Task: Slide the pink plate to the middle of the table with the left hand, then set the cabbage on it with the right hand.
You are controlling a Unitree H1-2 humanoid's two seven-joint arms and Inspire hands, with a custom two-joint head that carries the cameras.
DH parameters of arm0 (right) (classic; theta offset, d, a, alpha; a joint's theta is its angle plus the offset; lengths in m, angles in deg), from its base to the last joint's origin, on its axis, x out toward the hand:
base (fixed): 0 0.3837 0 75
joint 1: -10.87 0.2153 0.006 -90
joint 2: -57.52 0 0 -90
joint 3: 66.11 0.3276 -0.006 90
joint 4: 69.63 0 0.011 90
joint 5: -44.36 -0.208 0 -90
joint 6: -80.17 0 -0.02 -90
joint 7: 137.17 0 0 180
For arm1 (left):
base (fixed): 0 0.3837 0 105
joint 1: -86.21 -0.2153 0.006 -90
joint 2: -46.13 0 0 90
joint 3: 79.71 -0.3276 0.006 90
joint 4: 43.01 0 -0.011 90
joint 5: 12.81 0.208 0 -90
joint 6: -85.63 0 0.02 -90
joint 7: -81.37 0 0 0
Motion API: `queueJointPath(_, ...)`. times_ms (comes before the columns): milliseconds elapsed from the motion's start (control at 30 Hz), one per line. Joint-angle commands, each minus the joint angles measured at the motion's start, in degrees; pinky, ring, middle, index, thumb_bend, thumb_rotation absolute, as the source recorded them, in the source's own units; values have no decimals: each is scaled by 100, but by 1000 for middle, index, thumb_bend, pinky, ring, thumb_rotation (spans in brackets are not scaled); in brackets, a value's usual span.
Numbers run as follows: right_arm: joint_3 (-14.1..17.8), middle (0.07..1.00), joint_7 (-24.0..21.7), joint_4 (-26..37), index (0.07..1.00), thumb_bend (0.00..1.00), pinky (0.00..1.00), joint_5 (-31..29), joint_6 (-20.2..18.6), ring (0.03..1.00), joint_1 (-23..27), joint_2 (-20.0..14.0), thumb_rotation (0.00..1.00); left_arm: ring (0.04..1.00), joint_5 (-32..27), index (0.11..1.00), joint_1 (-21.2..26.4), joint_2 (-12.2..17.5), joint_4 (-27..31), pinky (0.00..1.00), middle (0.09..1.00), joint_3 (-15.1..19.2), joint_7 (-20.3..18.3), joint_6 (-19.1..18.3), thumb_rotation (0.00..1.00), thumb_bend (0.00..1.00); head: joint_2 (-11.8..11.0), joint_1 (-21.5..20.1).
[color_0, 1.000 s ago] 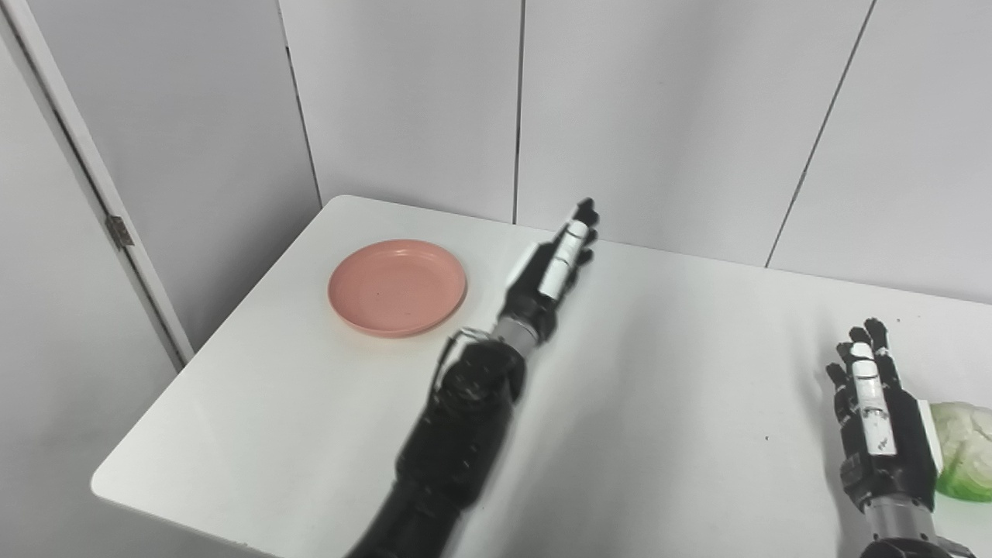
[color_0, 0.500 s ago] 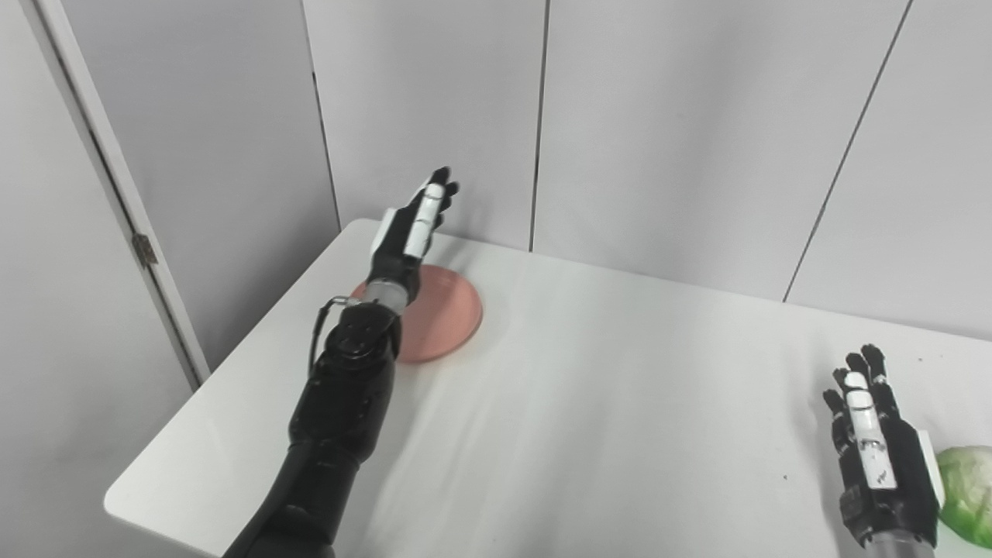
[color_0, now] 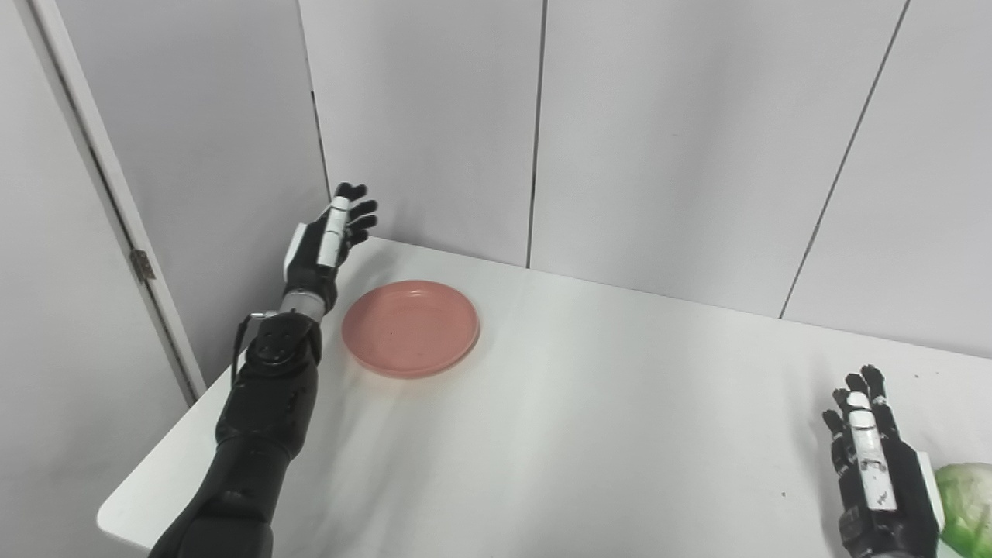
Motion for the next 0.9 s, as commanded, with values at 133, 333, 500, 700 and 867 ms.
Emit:
queueJointPath(133, -12, 1000, -40, 271, 1000, 490, 1000, -75, 10, 1000, 144, 37, 712, 821, -74, 811, 287, 311, -560, 881, 819, 57, -58, 633, 1000, 765, 29, -8)
queueJointPath(333, -24, 1000, -5, 376, 1000, 487, 1000, -60, -44, 1000, 124, 49, 707, 832, -76, 809, 355, 299, -1333, 914, 818, 57, -27, 975, 1000, 767, 59, -2)
queueJointPath(500, -42, 1000, 10, 459, 1000, 477, 1000, -60, -107, 1000, 116, 60, 698, 823, -8, 785, 457, 213, -1852, 871, 804, -47, 53, 1169, 1000, 774, 72, -6)
queueJointPath(700, -44, 1000, -14, 496, 1000, 482, 1000, -140, -134, 1000, 118, 78, 685, 825, -17, 798, 486, 56, -2174, 876, 818, -175, -43, 1429, 1000, 754, 99, -12)
queueJointPath(867, -64, 1000, 16, 522, 1000, 489, 1000, -84, -163, 1000, 116, 72, 689, 818, -59, 793, 527, -81, -2378, 873, 808, -223, -68, 1556, 1000, 756, 125, -32)
